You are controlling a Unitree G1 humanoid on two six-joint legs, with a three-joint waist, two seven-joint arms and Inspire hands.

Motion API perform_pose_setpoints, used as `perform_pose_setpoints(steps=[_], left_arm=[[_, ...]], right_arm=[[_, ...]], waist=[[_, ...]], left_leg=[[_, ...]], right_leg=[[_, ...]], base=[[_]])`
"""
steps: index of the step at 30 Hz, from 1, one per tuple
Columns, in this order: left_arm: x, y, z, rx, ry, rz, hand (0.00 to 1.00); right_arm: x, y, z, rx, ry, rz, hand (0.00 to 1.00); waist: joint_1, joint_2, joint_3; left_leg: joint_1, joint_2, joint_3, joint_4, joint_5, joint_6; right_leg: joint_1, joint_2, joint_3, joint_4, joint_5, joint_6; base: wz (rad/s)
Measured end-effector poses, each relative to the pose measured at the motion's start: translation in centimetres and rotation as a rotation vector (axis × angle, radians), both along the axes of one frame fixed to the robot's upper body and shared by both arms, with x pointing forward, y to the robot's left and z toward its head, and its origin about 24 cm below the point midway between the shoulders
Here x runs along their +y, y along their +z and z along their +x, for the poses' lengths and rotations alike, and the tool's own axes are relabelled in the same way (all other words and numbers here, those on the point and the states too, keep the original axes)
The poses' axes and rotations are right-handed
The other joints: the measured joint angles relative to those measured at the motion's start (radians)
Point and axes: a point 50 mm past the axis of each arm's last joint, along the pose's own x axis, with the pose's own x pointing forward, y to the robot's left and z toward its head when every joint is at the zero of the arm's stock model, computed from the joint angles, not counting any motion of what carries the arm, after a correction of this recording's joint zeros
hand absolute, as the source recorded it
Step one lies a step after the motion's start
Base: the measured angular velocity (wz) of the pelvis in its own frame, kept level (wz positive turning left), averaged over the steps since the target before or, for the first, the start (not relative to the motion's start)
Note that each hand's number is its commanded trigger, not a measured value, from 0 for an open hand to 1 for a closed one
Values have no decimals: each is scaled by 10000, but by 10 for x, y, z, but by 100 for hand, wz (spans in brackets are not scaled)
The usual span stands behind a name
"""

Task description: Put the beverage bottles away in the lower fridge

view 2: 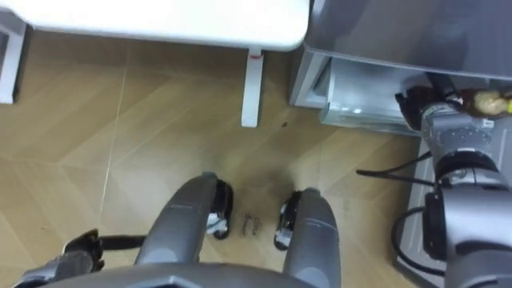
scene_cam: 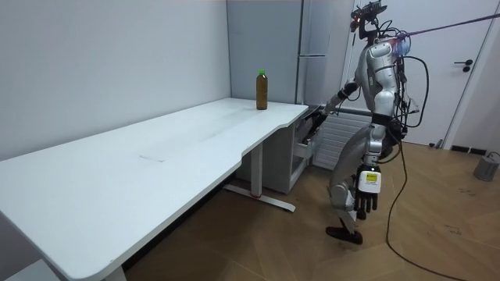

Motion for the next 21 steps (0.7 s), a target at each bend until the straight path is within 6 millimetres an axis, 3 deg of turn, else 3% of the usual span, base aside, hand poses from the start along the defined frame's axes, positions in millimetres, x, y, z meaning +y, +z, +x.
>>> perform_pose_setpoints(steps=[12, 21], left_arm=[[1, 2, 7, -384, 196, -339, 0], [-1, 1, 6, -405, -2, -768, 0]], right_arm=[[0, -8, -8, 629, 604, -519, 0], [6, -15, -11, 52, 2000, -1129, 0]], waist=[[-75, 59, -9], [-89, 20, 11]], left_leg=[[744, -57, 38, -827, 150, -19], [919, 39, 108, -1069, 241, -114]], right_leg=[[669, 86, 103, -750, 132, 98], [785, 128, 31, -942, 210, -37]], base=[[0], [-2]])
